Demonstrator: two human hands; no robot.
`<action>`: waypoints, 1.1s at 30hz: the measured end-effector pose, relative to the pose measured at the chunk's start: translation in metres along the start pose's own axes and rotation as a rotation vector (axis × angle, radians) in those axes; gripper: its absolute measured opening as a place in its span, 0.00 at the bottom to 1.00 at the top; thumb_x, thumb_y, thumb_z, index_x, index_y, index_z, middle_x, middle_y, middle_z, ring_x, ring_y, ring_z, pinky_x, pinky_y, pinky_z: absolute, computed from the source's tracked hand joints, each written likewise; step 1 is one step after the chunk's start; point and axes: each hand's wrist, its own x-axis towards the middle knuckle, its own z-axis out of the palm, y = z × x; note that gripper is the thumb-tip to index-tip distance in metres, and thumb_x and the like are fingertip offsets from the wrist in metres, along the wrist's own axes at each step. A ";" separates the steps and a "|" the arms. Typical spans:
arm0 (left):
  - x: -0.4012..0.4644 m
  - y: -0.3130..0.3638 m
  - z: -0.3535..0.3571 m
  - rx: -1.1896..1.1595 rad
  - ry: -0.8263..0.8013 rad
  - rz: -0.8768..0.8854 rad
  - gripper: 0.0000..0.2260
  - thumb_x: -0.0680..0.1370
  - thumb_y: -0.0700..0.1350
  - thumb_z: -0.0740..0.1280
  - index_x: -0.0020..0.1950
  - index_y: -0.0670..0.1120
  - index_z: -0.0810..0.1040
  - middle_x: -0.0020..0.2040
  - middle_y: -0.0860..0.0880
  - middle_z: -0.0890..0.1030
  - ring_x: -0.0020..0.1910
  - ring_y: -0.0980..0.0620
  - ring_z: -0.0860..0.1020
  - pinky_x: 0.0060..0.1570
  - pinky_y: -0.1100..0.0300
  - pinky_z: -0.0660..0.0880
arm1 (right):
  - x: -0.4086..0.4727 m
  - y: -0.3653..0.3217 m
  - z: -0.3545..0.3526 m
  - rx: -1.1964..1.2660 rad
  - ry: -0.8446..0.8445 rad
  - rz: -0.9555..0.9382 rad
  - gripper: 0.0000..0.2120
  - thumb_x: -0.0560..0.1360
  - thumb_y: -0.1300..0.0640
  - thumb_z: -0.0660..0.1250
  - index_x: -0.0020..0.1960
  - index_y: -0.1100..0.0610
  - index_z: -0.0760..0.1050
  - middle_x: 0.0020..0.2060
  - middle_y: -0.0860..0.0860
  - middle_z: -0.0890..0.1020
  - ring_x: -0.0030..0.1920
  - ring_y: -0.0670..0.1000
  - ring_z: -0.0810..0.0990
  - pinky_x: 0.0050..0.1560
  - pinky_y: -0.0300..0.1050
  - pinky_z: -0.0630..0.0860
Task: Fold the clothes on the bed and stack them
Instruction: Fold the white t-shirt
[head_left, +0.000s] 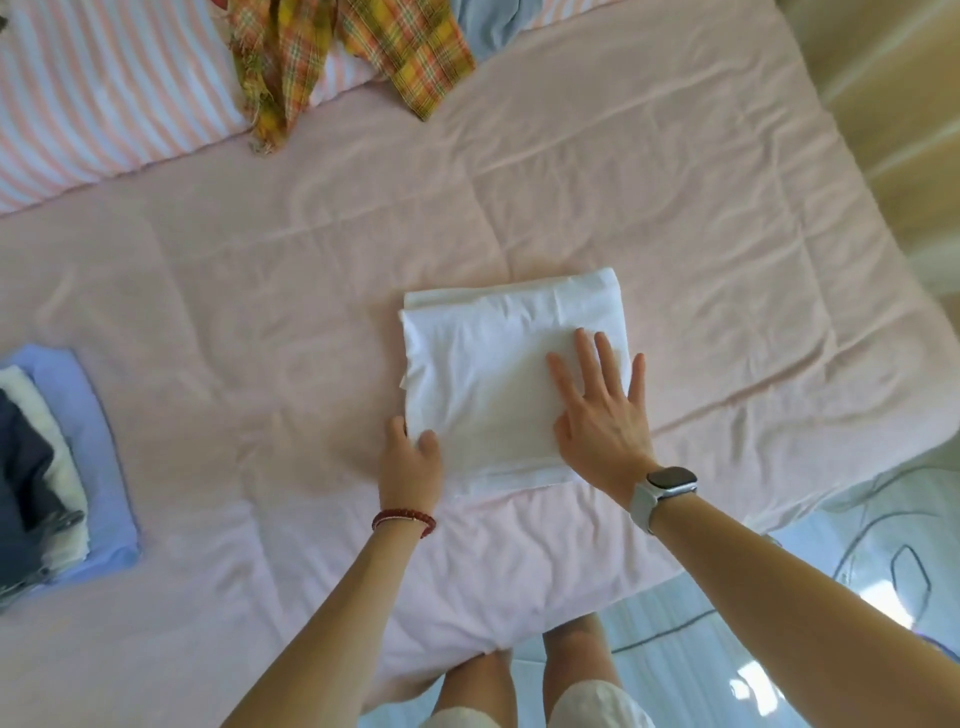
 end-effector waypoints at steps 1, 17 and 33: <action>0.001 0.001 0.000 0.095 0.079 0.098 0.11 0.76 0.37 0.60 0.58 0.38 0.70 0.51 0.42 0.75 0.53 0.39 0.74 0.43 0.58 0.67 | 0.000 -0.004 0.002 -0.005 0.003 -0.025 0.30 0.66 0.56 0.49 0.66 0.58 0.70 0.69 0.64 0.66 0.70 0.63 0.59 0.61 0.73 0.60; 0.074 0.017 0.065 1.101 -0.018 0.709 0.26 0.76 0.62 0.39 0.73 0.59 0.40 0.74 0.49 0.37 0.76 0.42 0.43 0.69 0.39 0.37 | 0.020 0.014 0.064 0.128 -0.021 0.048 0.27 0.75 0.47 0.49 0.73 0.52 0.59 0.73 0.59 0.61 0.73 0.59 0.57 0.66 0.69 0.52; 0.077 0.063 0.022 -0.064 0.357 0.236 0.06 0.77 0.39 0.64 0.50 0.37 0.76 0.45 0.47 0.75 0.44 0.51 0.73 0.44 0.68 0.69 | 0.125 0.068 -0.025 0.289 0.164 -0.028 0.12 0.79 0.55 0.56 0.57 0.59 0.74 0.56 0.56 0.76 0.62 0.57 0.67 0.67 0.53 0.55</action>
